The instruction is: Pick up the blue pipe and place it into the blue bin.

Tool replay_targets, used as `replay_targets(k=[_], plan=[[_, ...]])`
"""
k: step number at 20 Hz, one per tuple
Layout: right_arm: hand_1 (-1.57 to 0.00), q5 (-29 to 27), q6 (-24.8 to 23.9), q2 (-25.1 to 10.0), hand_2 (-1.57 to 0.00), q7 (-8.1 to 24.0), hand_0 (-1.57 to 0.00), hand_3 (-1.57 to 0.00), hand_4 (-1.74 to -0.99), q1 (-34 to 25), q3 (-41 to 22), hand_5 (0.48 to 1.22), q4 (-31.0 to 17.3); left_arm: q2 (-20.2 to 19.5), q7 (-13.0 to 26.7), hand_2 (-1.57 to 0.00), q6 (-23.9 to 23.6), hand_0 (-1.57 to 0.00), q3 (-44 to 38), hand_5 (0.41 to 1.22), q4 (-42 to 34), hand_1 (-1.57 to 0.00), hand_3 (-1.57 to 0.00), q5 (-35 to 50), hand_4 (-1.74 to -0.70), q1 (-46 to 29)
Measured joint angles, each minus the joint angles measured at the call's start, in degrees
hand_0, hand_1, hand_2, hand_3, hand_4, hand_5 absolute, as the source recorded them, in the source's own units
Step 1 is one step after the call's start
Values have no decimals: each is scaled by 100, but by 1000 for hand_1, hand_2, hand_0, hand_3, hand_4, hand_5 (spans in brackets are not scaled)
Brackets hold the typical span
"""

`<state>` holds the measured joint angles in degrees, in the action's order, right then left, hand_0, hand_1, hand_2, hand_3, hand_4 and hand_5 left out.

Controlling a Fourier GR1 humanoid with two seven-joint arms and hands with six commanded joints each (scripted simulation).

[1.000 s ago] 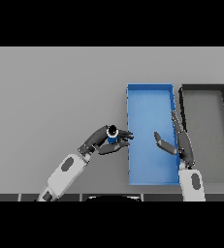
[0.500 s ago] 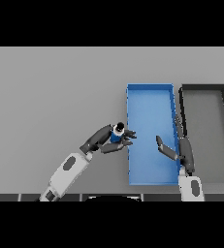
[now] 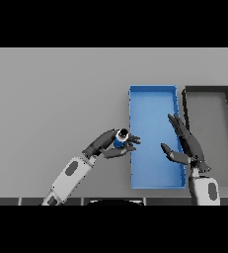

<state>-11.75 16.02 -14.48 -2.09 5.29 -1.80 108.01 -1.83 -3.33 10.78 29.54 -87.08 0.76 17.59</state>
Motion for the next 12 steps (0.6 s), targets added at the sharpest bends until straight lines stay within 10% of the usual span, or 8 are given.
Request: replay_targets(k=[5, 12], plan=[[-5, -753, 493, -521, -90, 1102, 1, 1, -1270, -922, -367, 558, 556, 25, 31, -1571, 59, -1571, -80, 1221, -67, -1571, -1571, -106, -1467, -49], [0, -647, 833, -493, -43, 1726, 1, 1, -1294, -1942, -1089, 560, 599, 70, 31, -1571, 254, -1571, -262, 1221, 7, -1571, -1571, -184, -1467, -21]])
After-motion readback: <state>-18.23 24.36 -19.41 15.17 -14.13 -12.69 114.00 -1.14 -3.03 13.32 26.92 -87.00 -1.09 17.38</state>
